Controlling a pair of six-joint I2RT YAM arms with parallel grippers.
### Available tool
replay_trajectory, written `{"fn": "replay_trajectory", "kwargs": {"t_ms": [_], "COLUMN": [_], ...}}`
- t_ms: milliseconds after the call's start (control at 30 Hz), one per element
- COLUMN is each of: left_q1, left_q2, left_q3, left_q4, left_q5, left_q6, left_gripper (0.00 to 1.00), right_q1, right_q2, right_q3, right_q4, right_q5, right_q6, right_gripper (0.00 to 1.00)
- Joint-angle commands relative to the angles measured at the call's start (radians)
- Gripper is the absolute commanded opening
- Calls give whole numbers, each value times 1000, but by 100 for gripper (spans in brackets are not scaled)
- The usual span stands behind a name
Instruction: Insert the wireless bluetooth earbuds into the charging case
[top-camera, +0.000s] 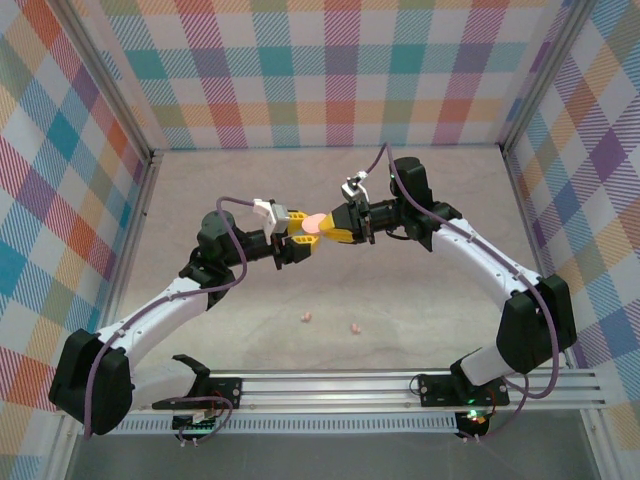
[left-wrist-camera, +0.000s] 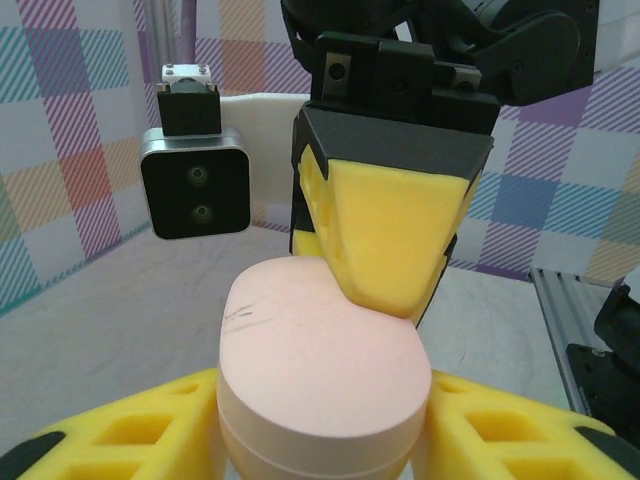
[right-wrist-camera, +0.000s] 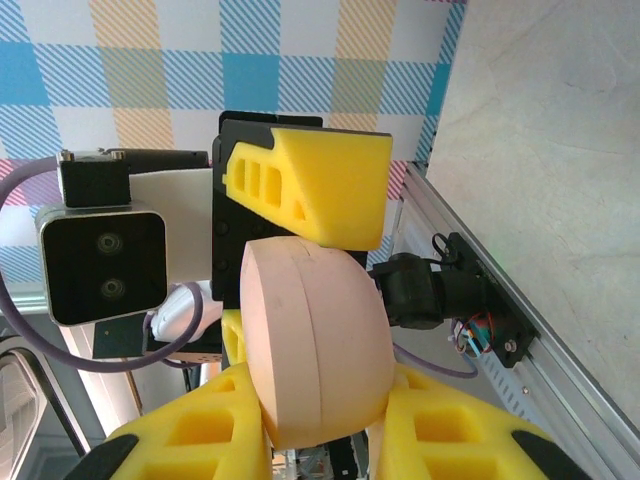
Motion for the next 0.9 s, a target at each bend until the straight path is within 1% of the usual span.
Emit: {"fn": "replay_trajectory", "kwargs": {"t_ms": [0, 33, 200, 300, 333, 367, 433, 500, 633, 733, 800, 867], "left_q1": [-4, -4, -4, -4, -4, -4, -4, -4, -4, -4, -4, -4], "left_q2": [6, 4, -10, -24, -34, -43, -69, -95, -136, -151, -161, -169], "left_q3": [40, 40, 40, 32, 30, 27, 20, 9, -10, -22, -29, -26], "left_q4": [49, 49, 23, -5, -21, -37, -78, -113, -161, -183, -187, -203], "left_q5": [12, 12, 5, 1, -3, -7, -20, -37, -61, -57, -56, -48], "left_q6": [-8, -12, -32, -40, -41, -41, -38, -33, -43, -59, -70, -75], "left_gripper": [46, 45, 36, 33, 31, 29, 27, 26, 23, 22, 22, 21], "right_q1": [-2, -1, -1, -3, -3, -3, -3, -8, -26, -49, -55, -51], "right_q2": [13, 13, 12, 13, 14, 18, 17, 12, -19, -65, -102, -144], "right_q3": [27, 28, 61, 79, 85, 89, 95, 99, 95, 74, 67, 78], "right_q4": [-6, -12, -66, -63, -61, -60, -53, -49, -42, -50, -98, -219], "right_q5": [-35, -34, -17, -15, -16, -18, -20, -14, 8, 49, 103, 216], "right_q6": [-16, -23, -69, -67, -63, -61, -58, -55, -57, -96, -181, -341], "right_gripper": [16, 16, 29, 35, 41, 44, 47, 56, 59, 61, 61, 61]}}
